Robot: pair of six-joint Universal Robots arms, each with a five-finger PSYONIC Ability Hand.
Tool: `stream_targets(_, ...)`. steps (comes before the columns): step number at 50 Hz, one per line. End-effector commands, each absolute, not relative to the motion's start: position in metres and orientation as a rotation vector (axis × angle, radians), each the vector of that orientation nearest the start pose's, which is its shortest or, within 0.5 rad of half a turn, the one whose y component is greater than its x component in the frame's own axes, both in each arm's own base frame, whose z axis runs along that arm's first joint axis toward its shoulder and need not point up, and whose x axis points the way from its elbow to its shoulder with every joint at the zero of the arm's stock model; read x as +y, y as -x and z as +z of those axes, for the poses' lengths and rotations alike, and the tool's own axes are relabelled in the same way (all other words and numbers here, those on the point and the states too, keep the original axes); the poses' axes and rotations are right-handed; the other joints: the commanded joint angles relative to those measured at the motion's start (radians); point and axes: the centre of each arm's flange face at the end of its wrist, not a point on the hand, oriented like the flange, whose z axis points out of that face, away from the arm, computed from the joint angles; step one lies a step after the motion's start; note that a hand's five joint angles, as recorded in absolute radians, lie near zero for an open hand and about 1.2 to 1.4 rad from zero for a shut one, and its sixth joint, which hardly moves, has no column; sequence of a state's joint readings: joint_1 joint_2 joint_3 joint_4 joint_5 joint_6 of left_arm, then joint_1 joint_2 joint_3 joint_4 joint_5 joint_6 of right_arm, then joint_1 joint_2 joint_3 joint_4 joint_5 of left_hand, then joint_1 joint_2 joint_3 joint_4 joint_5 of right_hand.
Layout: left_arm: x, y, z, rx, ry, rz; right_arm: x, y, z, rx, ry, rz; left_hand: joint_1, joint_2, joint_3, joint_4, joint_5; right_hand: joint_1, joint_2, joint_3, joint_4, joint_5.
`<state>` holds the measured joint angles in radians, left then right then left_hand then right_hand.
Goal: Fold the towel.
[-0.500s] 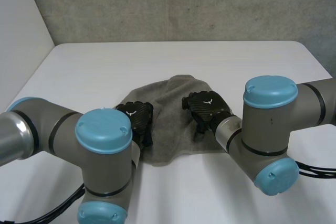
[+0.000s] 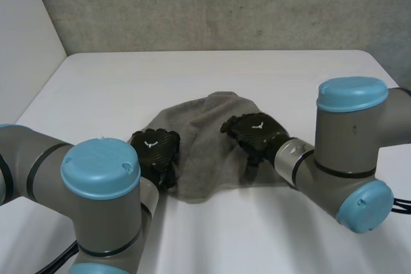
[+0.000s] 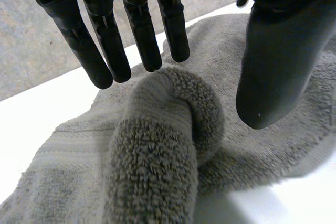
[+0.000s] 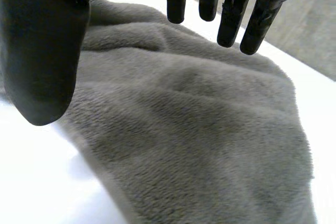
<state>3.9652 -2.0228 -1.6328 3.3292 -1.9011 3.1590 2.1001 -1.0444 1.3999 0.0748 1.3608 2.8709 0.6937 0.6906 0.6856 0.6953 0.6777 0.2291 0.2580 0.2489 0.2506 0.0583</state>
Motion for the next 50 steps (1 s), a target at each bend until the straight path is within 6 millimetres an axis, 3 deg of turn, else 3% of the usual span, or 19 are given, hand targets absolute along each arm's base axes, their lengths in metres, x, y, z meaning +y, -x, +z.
stream_targets(1,-0.170,0.300,0.160,2.607,-0.736,-1.871,-0.274,-0.286,0.195,2.202,0.993,-1.648,-0.090,-0.087,-0.082,-0.091,-0.248,-0.055,-0.083,-0.074,-0.076,-0.058)
stream_targets(11,-0.166,0.291,0.149,2.642,-0.776,-1.795,-0.284,-0.246,0.178,2.349,1.036,-1.617,-0.096,-0.093,-0.087,-0.097,-0.254,-0.055,-0.083,-0.074,-0.076,-0.058)
stream_targets(15,-0.184,0.280,0.146,2.637,-0.694,-1.771,-0.288,-0.224,0.167,2.419,1.028,-1.602,-0.101,-0.098,-0.093,-0.103,-0.260,-0.055,-0.083,-0.074,-0.076,-0.058)
stream_targets(18,-0.190,0.278,0.144,2.635,-0.674,-1.765,-0.289,-0.220,0.163,2.421,1.023,-1.604,-0.101,-0.098,-0.093,-0.103,-0.260,-0.055,-0.083,-0.074,-0.076,-0.058)
stream_targets(23,-0.219,0.268,0.132,2.604,-0.632,-1.705,-0.293,-0.210,0.153,2.409,0.996,-1.610,-0.107,-0.104,-0.099,-0.109,-0.266,-0.044,-0.073,-0.064,-0.066,-0.048)
stream_targets(31,-0.243,0.258,0.124,2.555,-0.631,-1.661,-0.290,-0.213,0.148,2.384,1.011,-1.587,-0.104,-0.101,-0.096,-0.106,-0.263,-0.041,-0.070,-0.061,-0.063,-0.045)
stream_targets(50,-0.251,0.263,0.128,2.536,-0.625,-1.715,-0.295,-0.215,0.132,2.396,1.073,-1.587,-0.043,-0.040,-0.035,-0.044,-0.201,0.120,0.091,0.100,0.099,0.116)
